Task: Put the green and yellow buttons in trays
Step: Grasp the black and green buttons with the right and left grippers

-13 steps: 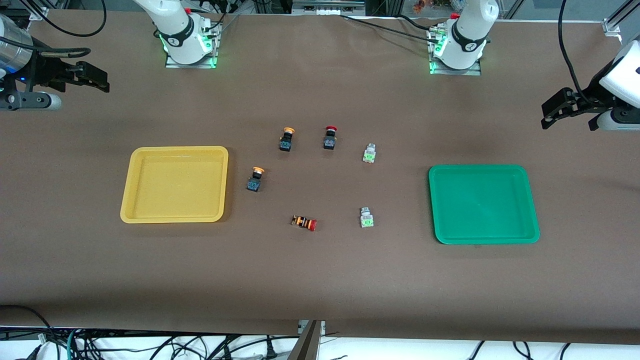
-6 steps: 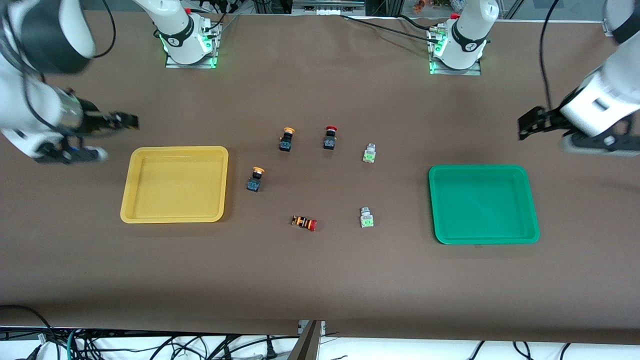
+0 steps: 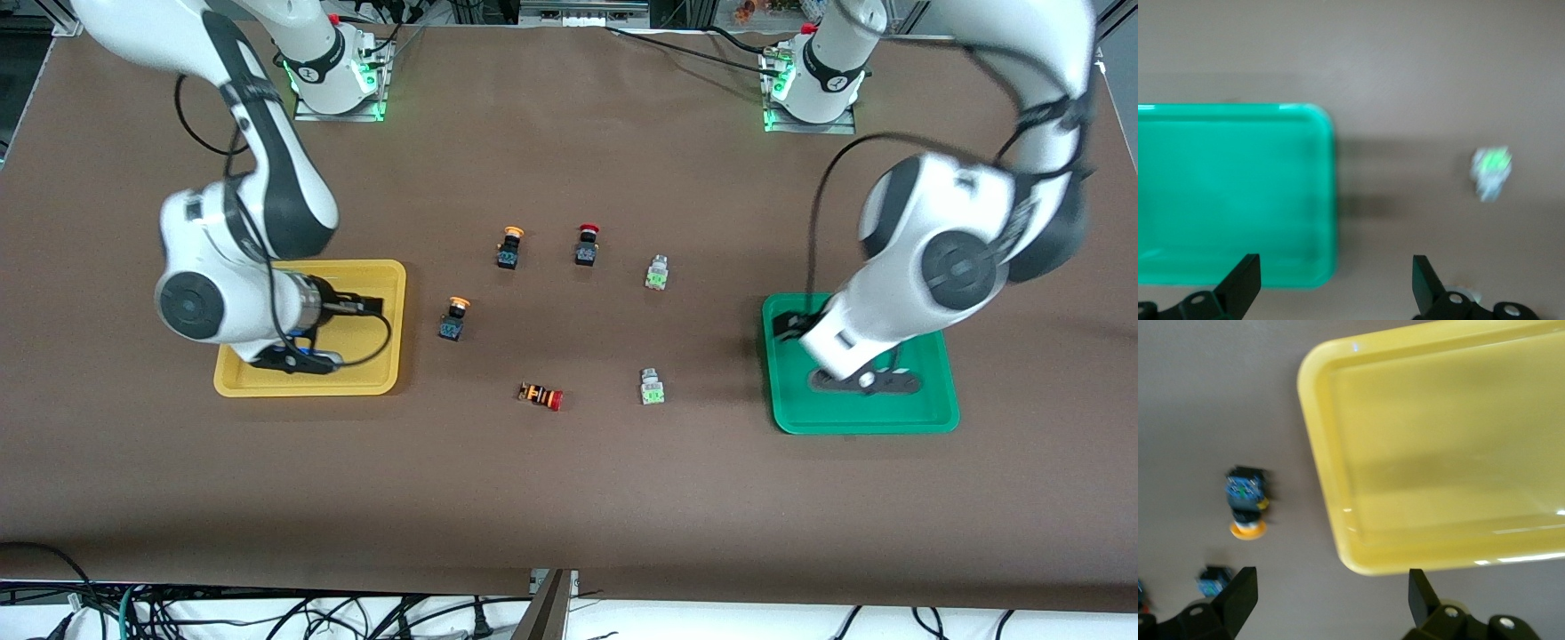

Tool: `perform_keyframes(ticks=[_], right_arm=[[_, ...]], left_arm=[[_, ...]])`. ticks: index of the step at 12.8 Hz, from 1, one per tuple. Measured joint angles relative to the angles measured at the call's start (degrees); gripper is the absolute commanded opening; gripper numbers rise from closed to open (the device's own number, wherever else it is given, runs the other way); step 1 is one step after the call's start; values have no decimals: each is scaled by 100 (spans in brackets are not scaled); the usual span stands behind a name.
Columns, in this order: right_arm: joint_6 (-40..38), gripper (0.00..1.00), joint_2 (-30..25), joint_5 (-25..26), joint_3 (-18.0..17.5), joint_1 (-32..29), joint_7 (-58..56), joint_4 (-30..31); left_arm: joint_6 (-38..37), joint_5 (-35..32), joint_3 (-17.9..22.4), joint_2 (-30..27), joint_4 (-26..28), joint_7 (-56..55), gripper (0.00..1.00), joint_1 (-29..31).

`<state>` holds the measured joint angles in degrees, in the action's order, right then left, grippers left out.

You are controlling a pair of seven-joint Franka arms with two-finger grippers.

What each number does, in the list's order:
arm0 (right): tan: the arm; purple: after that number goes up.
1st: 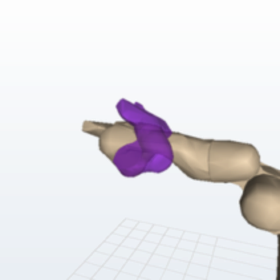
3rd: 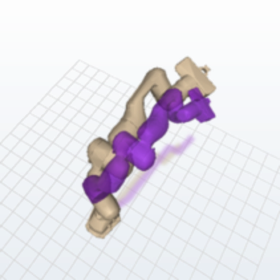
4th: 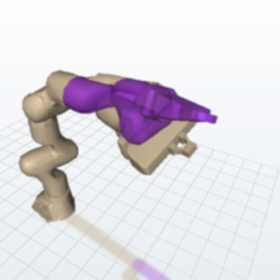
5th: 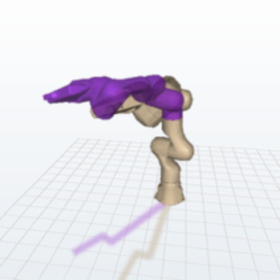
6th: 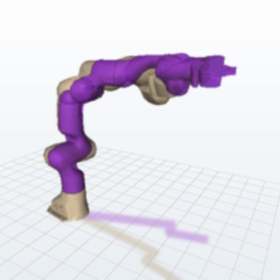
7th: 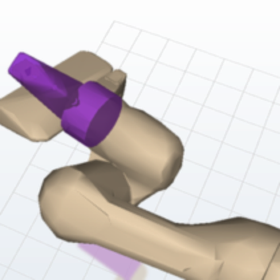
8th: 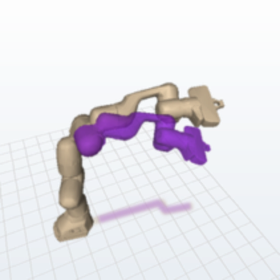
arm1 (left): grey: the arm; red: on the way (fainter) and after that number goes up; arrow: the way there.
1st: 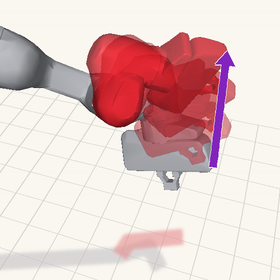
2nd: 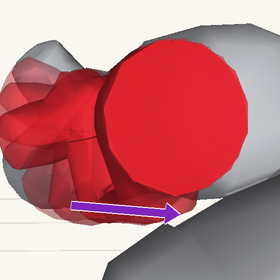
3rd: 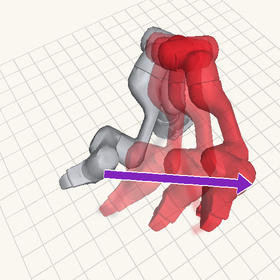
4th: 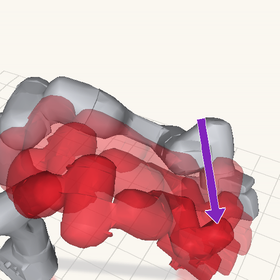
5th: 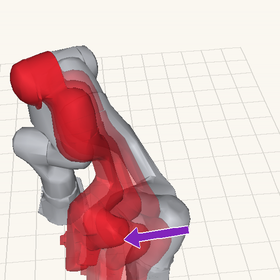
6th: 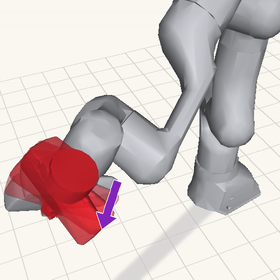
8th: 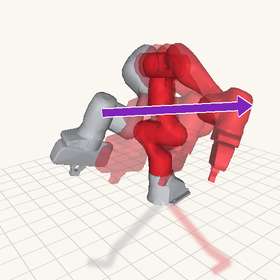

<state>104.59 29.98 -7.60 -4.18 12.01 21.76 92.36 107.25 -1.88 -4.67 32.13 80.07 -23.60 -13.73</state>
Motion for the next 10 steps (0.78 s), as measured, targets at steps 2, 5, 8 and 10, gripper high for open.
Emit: perform_keyframes(ticks=[2, 5, 8, 10], right_arm=[[383, 100, 240, -57, -7, 290, 399, -18], [909, 100, 523, -57, -6, 813, 1136, -18], [1397, 100, 859, -55, 40, 1083, 1337, 79], [1590, 97, 967, -55, 82, 1081, 1337, 154]], left_arm=[[713, -1, -4, 682, -449, -1020, 100, -381], [1478, -1, -2, 1239, -618, -1637, 100, -758], [1941, -4, -1, 1693, -636, -1707, 100, -972], [2244, -7, 0, 1974, -644, -1703, 100, -1074]])
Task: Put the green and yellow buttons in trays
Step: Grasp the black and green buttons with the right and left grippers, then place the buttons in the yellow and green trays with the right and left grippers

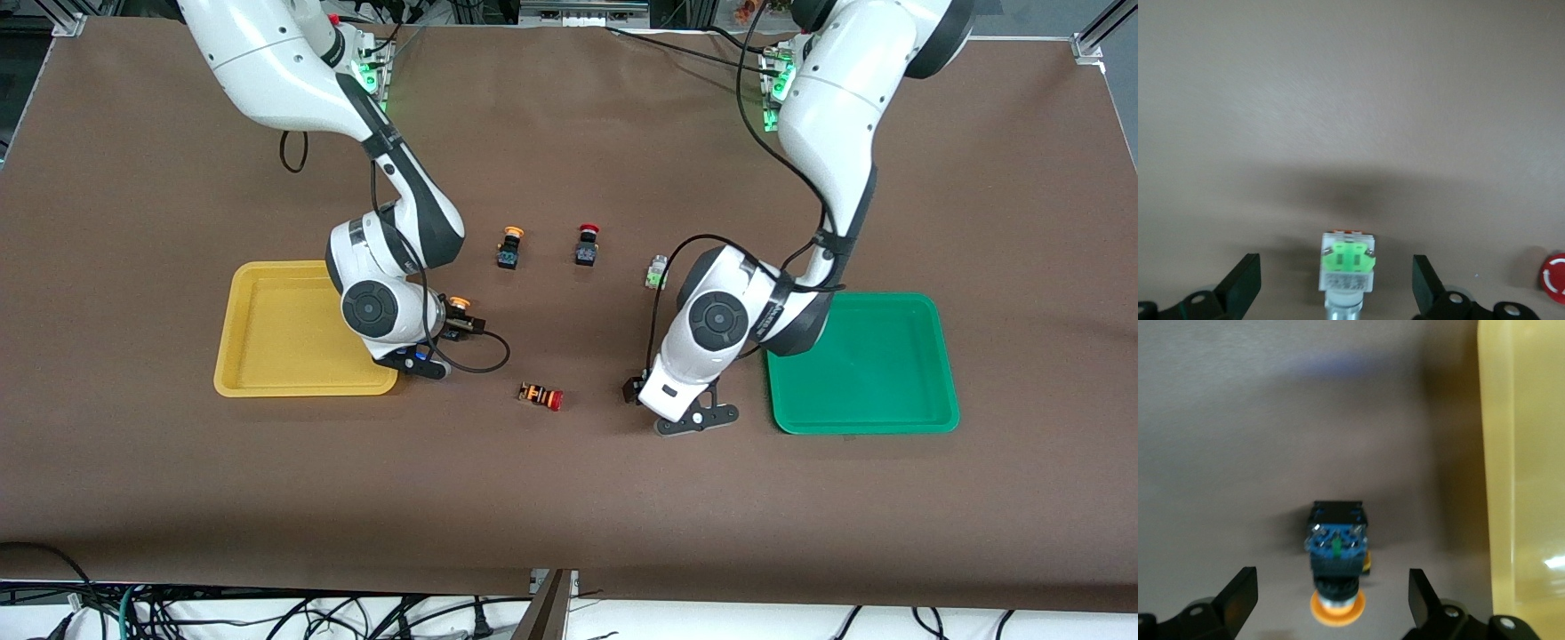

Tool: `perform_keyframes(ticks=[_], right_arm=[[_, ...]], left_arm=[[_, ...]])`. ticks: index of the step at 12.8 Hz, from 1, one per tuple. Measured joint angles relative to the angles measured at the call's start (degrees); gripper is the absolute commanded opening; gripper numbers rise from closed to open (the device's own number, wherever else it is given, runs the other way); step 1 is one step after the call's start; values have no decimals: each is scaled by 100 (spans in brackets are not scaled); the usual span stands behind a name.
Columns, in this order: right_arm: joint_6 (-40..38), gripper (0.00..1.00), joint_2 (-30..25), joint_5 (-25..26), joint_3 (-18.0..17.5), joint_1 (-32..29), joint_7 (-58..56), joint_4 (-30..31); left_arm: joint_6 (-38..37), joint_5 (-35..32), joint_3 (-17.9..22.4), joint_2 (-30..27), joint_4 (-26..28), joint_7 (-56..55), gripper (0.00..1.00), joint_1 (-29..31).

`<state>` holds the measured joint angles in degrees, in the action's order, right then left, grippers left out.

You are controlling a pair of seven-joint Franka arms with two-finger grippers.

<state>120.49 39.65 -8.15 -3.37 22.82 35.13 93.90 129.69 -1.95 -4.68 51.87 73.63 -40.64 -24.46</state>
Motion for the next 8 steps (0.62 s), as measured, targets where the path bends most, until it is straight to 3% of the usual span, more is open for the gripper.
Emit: perform_keyframes(ticks=[2, 3, 4, 8], right_arm=[[92, 44, 40, 3, 29, -5, 0, 22], [128, 28, 50, 5, 37, -5, 0, 29], [153, 15, 55, 5, 39, -5, 0, 39], [170, 8, 52, 5, 40, -11, 0, 47]], left_arm=[[109, -6, 2, 145, -7, 0, 35, -130], [110, -8, 4, 150, -10, 0, 12, -159], [110, -11, 5, 150, -17, 0, 0, -172], [-125, -162, 55, 117, -57, 83, 0, -172]])
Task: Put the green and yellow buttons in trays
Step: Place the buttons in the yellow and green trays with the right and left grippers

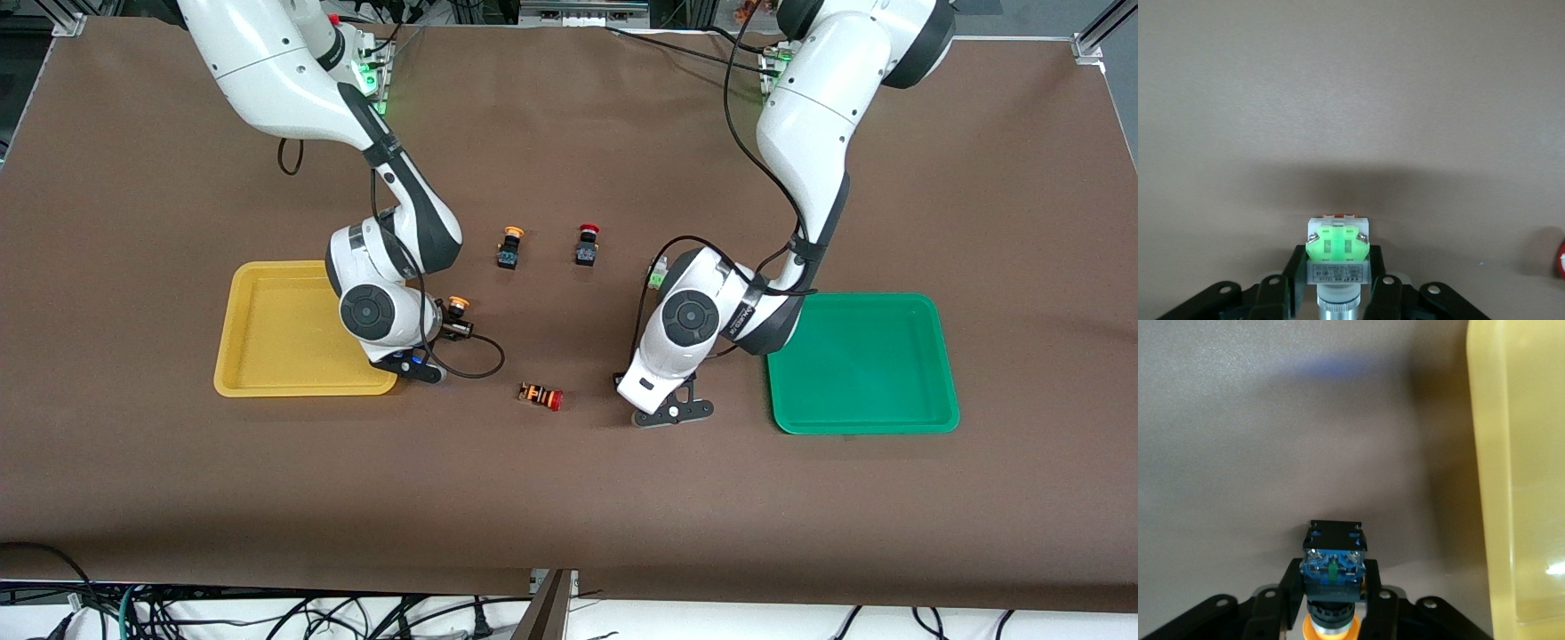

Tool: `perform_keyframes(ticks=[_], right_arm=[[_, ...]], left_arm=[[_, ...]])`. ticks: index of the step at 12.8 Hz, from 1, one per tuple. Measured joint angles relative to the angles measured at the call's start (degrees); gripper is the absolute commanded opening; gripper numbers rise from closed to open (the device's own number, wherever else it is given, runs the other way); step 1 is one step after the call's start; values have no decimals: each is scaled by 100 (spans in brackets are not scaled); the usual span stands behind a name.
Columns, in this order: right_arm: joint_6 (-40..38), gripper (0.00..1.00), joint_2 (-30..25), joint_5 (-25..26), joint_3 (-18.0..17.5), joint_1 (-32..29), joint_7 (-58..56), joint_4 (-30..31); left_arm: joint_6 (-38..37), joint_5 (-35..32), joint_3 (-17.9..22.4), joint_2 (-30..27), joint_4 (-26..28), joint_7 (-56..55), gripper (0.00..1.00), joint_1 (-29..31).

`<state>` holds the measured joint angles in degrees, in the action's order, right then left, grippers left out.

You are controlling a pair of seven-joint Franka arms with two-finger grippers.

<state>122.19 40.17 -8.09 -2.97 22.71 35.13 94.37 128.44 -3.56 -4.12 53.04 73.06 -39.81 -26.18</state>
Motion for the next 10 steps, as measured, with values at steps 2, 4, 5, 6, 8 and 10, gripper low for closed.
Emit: perform_keyframes(ticks=[2, 4, 5, 6, 8, 10], right_arm=[[-1, 8, -4, 5, 10, -9, -22, -8], [-287, 8, -65, 25, 142, -31, -248, -136], [-678, 8, -115, 26, 232, -70, -446, -299], [-1094, 8, -180, 28, 346, -109, -663, -489], [-1762, 8, -343, 31, 646, -162, -1211, -746], [-2067, 10, -436, 57, 1070, -173, -1992, -764]], left_arm=[[-657, -229, 55, -144, -123, 248, 0, 74], [-1574, -287, 112, -547, -242, 801, 0, 361], [-2026, -294, 121, -795, -252, 1256, 0, 591], [-2499, -299, 129, -1022, -249, 1811, 0, 844], [-3122, -326, 146, -1268, -182, 2993, 0, 1399], [-3089, -404, 150, -1260, 116, 4005, 0, 1942]])
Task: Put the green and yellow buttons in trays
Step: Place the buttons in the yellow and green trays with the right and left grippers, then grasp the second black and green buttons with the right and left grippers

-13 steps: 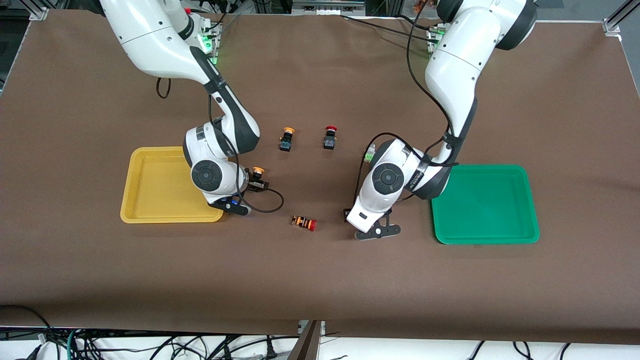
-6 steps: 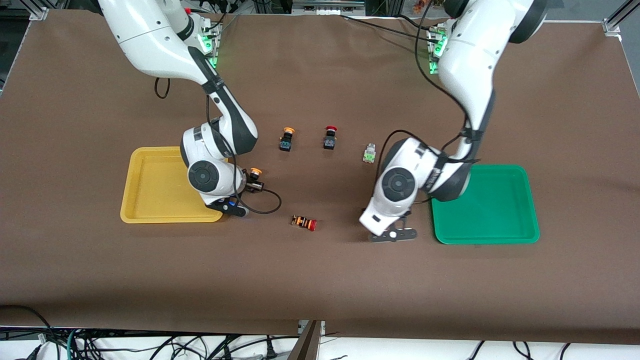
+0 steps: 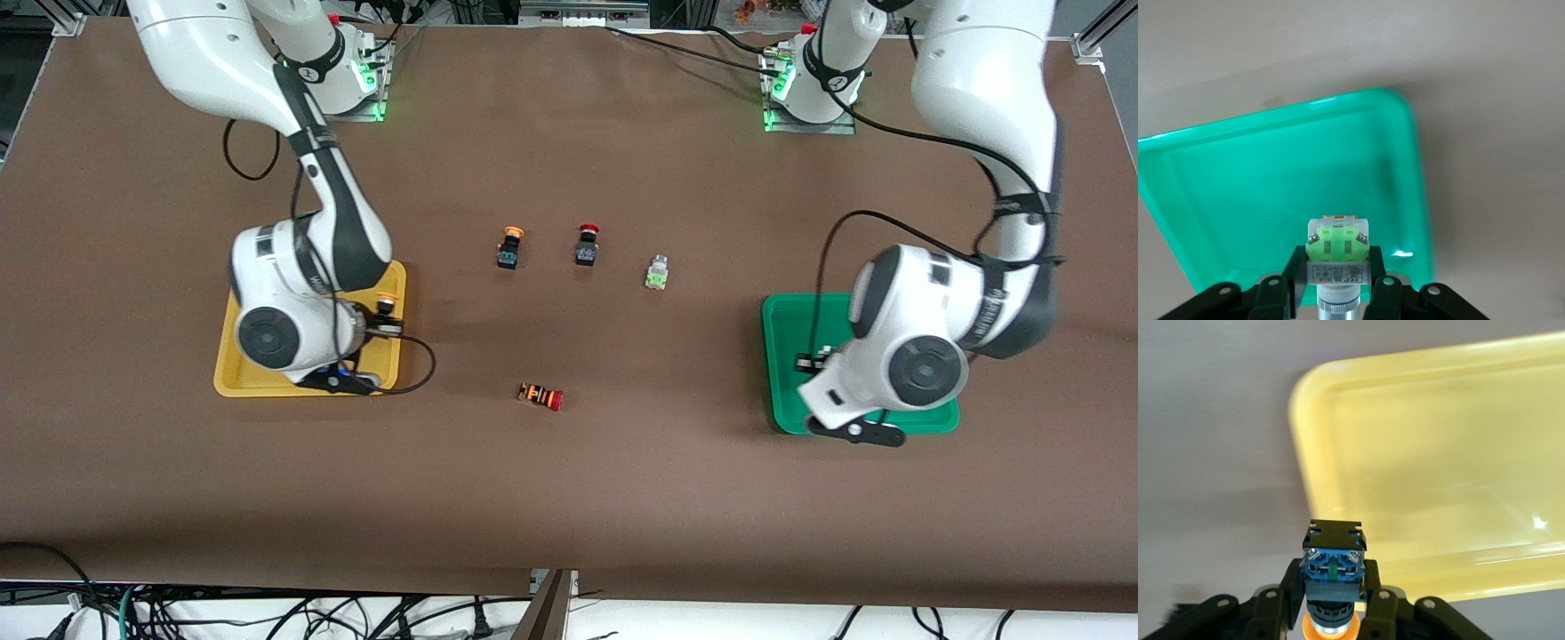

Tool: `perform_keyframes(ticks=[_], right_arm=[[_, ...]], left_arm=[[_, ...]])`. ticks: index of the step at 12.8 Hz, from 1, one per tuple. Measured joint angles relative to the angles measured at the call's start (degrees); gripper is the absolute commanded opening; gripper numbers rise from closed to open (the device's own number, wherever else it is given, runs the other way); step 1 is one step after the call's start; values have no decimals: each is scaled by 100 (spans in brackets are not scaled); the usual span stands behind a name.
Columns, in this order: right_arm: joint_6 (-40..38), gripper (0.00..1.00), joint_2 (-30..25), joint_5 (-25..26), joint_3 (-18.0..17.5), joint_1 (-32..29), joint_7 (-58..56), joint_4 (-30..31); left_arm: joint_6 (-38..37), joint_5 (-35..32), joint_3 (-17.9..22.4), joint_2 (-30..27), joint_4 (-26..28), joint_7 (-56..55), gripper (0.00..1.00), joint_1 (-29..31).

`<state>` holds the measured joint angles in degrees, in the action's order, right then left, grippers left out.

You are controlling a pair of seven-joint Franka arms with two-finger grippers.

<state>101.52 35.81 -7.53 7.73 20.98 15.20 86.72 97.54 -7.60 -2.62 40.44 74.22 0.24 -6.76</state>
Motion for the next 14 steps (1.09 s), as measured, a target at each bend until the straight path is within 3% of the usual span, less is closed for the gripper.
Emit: perform_keyframes(ticks=[2, 3, 4, 9, 10, 11, 12, 13, 14], right_arm=[[-68, 10, 39, 4, 501, -29, -768, 112], [-68, 10, 79, 5, 686, -62, -1017, 206], [-61, 10, 128, 5, 832, -101, -1210, 309], [225, 11, 380, 9, 966, -740, -1602, 541], [267, 20, 391, 9, 966, -793, -1604, 546], [289, 45, 396, 8, 965, -806, -1604, 548], [309, 77, 402, 8, 959, -803, -1604, 549], [325, 98, 407, 8, 951, -797, -1604, 549], [332, 99, 410, 8, 946, -791, -1604, 550]], left_arm=[[667, -9, -9, 40, 555, 389, 2, 244], [1113, -13, -10, 57, 880, 405, 19, 259], [1466, -15, -29, 69, 1145, 404, 99, 257], [1526, -16, -115, -199, 1306, 394, 100, 246], [1338, 11, -195, -385, 1288, 330, 100, 239], [1138, 98, -349, -573, 1283, 127, 100, 235], [942, 234, -598, -734, 1290, -288, 100, 224], [841, 305, -894, -811, 1317, -812, 100, 205], [812, 321, -1206, -818, 1374, -1310, 100, 174]])
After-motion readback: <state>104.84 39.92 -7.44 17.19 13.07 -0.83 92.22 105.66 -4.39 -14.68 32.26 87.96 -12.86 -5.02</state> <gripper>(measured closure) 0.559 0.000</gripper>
